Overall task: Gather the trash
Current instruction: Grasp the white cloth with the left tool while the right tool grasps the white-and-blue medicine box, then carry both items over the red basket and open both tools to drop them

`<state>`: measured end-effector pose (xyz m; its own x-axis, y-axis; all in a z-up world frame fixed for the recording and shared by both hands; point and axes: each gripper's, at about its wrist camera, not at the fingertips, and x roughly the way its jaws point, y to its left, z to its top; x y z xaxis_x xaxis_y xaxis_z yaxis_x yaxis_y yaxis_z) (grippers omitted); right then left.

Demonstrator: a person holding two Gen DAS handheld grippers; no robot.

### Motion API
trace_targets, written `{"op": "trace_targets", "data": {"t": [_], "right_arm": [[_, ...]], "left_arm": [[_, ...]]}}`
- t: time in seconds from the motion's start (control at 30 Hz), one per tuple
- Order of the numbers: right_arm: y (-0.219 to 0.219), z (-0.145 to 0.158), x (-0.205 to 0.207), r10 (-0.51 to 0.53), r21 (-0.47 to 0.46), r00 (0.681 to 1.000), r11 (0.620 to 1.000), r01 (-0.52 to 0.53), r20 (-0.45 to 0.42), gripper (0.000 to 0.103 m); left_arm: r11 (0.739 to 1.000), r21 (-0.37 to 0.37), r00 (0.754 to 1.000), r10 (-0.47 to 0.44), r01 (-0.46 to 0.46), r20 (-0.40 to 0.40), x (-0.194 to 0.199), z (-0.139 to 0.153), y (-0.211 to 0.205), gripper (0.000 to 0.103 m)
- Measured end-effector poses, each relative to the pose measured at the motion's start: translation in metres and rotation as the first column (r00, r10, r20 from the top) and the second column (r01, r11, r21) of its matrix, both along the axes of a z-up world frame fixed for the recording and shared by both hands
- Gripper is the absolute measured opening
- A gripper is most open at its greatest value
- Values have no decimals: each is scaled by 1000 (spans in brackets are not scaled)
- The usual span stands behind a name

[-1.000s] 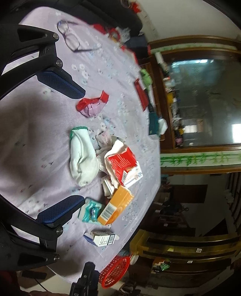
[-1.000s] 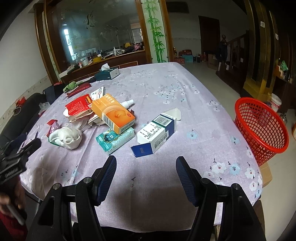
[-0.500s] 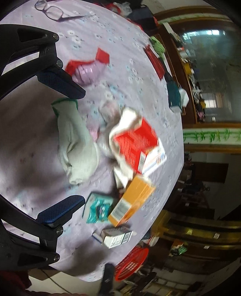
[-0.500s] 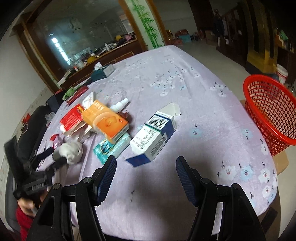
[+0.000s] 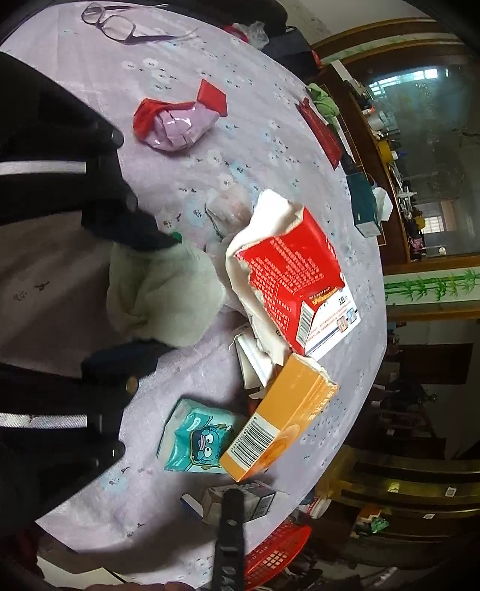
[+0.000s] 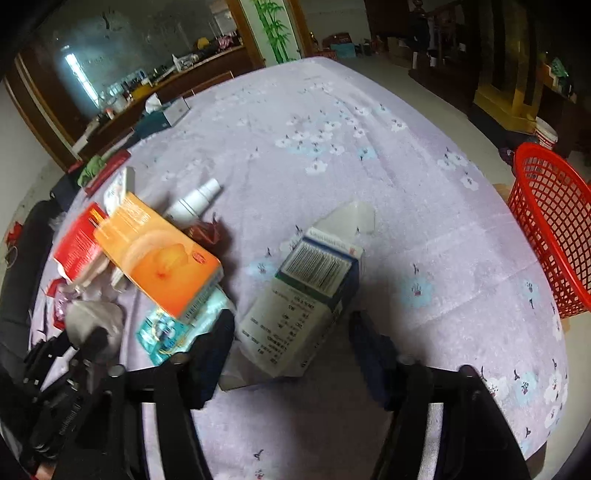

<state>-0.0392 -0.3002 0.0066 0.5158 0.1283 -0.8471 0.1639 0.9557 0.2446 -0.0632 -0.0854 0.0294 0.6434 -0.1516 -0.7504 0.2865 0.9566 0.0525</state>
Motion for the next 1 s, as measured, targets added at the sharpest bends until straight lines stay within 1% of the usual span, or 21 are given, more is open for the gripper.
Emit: {"op": "trace_targets", "data": {"t": [0.1, 0.23, 0.4, 0.57, 0.7, 0.77, 0.9, 0.93, 1.0], "right_arm": [[-4, -2, -5, 2, 0, 1000, 1000, -2, 1, 49], [-11, 4, -18, 2, 14, 1000, 1000, -2, 31, 47], [-15, 21, -36, 11, 4, 995, 1000, -12, 102, 47], [-31, 37, -53, 2, 37, 987, 999, -8, 158, 47], [-64, 52, -69, -47, 63, 979, 997, 35, 200, 47], [-84, 59, -76, -80, 63, 973, 996, 68, 218, 47], [-132, 71, -90, -153, 86, 958, 987, 136, 244, 47], [-144, 73, -93, -172, 91, 953, 984, 154, 250, 47], [-168, 77, -97, -214, 105, 943, 976, 193, 254, 48]], "left_arm": [[999, -53, 1000, 11, -11, -6, -3, 2, 9, 32], [990, -143, 1000, 14, -13, 8, -11, 10, 21, 30], [978, -207, 999, -21, 30, 47, -28, 31, 21, 30], [967, -236, 994, -83, 99, 77, -36, 55, 2, 30], [946, -265, 982, -171, 185, 78, -35, 69, -31, 30], [932, -272, 971, -225, 239, 82, -35, 77, -54, 30], [895, -291, 940, -330, 339, 82, -34, 87, -109, 30], [879, -302, 929, -363, 368, 77, -33, 89, -129, 30], [859, -315, 913, -403, 403, 71, -30, 90, -155, 31]]}}
